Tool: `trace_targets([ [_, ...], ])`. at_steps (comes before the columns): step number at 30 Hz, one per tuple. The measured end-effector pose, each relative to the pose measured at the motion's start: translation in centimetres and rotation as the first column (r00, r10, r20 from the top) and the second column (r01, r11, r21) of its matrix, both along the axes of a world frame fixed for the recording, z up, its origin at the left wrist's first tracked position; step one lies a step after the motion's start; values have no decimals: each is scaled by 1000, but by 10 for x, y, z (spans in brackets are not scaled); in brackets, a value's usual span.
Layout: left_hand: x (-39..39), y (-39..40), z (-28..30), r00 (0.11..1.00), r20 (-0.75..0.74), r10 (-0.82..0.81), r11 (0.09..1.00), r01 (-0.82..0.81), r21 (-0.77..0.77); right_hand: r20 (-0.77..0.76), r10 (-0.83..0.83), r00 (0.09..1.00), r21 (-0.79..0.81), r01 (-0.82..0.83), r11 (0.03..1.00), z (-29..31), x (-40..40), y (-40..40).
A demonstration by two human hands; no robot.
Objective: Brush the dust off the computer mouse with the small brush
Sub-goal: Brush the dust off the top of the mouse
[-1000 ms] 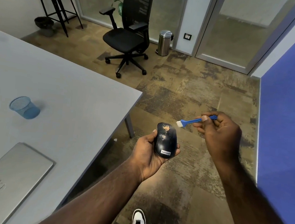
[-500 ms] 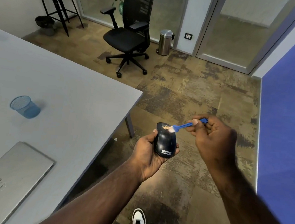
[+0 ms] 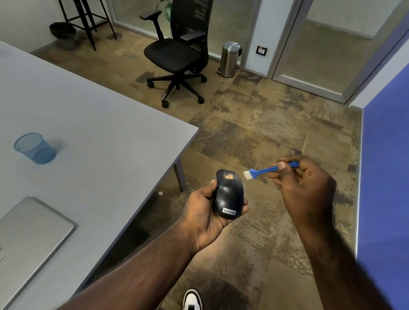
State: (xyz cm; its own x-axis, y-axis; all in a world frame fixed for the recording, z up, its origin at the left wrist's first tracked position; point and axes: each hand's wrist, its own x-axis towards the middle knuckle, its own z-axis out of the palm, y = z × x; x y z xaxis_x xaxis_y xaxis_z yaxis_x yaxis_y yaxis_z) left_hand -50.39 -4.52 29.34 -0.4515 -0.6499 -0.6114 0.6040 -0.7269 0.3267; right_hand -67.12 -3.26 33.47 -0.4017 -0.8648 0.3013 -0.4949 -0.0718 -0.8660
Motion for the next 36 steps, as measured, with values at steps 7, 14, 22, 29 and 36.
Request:
trace_targets([
  [7, 2, -5, -2, 998, -61, 31, 999, -30, 11, 256, 192, 947, 8, -201, 980, 3, 4, 10],
  [14, 4, -3, -2, 995, -100, 20, 999, -16, 42, 284, -62, 957, 55, 49, 997, -12, -9, -5],
  [22, 4, -5, -1, 997, -65, 38, 999, -37, 20, 289, 225, 931, -38, -224, 974, -5, 6, 16],
  [29, 0, -2, 1, 1000, 4, 14, 999, -14, -34, 89, 267, 960, -42, -264, 964, -5, 18, 19],
  [36, 1, -1, 0, 1000, 27, 13, 999, -11, -45, -67, 312, 948, -74, -317, 946, 4, 13, 20],
])
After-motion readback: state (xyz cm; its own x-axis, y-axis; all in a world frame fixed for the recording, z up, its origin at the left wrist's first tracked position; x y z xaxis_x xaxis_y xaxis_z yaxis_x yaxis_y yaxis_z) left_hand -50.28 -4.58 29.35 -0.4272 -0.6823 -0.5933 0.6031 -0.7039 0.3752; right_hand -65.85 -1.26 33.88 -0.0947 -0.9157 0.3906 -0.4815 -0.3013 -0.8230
